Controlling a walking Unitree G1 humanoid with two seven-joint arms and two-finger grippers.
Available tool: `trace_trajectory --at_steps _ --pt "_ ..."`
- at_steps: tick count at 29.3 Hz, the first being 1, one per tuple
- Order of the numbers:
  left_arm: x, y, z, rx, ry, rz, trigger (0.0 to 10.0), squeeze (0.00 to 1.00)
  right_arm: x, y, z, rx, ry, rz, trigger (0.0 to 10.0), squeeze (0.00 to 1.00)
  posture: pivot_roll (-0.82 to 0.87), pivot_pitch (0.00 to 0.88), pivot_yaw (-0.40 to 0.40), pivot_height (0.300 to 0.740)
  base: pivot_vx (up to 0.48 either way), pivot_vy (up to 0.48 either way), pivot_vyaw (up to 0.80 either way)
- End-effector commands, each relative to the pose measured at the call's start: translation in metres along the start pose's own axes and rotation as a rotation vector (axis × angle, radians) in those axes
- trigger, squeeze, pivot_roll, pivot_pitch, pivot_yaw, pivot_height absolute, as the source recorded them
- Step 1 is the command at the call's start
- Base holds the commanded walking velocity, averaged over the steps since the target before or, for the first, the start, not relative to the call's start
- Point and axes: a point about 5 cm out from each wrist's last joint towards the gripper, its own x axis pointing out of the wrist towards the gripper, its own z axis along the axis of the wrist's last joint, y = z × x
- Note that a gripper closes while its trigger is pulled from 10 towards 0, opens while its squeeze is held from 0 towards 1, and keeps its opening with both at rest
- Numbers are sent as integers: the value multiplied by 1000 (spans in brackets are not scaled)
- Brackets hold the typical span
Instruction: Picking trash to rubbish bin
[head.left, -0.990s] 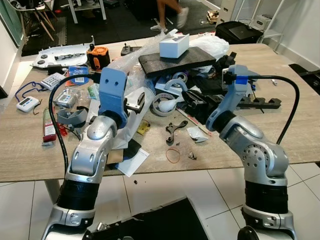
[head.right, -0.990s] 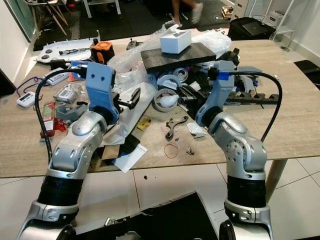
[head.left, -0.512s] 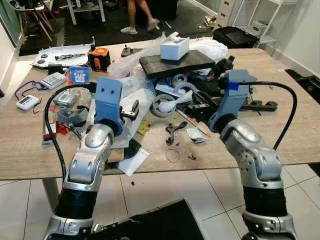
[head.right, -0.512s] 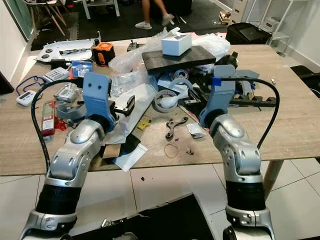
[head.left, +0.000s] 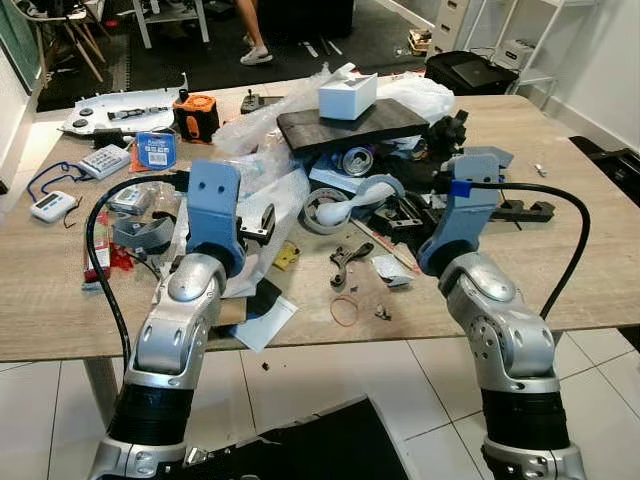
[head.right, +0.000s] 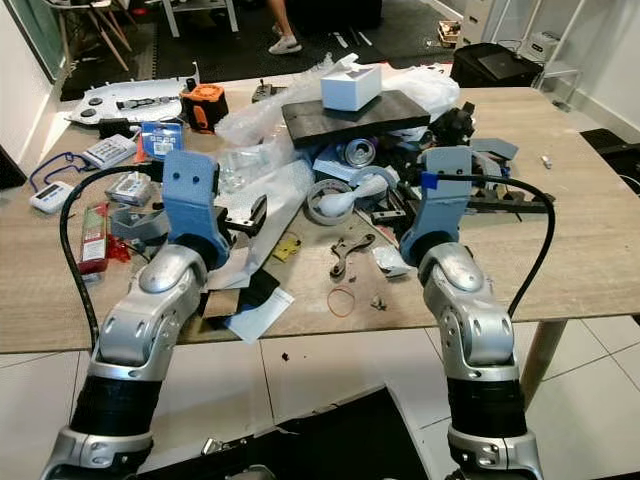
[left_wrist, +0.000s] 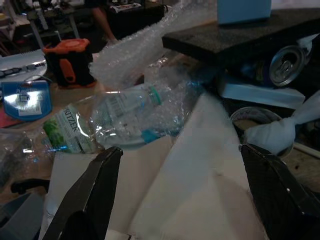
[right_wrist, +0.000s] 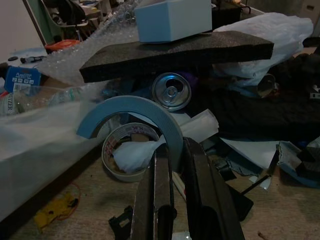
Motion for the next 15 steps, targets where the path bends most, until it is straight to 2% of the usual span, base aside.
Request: trace_trajectory --at_steps 1,2,8,15 --pt "-2 -4 1 -21 -18 -12 10000 0 -3 0 1 -9 -15 -6 10000 0 14 129 28 740 0 0 0" --pt "-3 -11 4 -28 -38 -57 10000 0 -4 2 3 10 -32 -4 10000 0 8 131 35 740 0 0 -788" --pt "-4 -22 11 -30 -74 -149 10000 0 -7 2 4 21 -56 -23 10000 0 8 133 42 740 0 0 -798" --pt "-4 -26 12 -45 -76 -185 10000 0 -9 5 4 25 -62 -26 10000 0 0 128 53 740 0 0 -800"
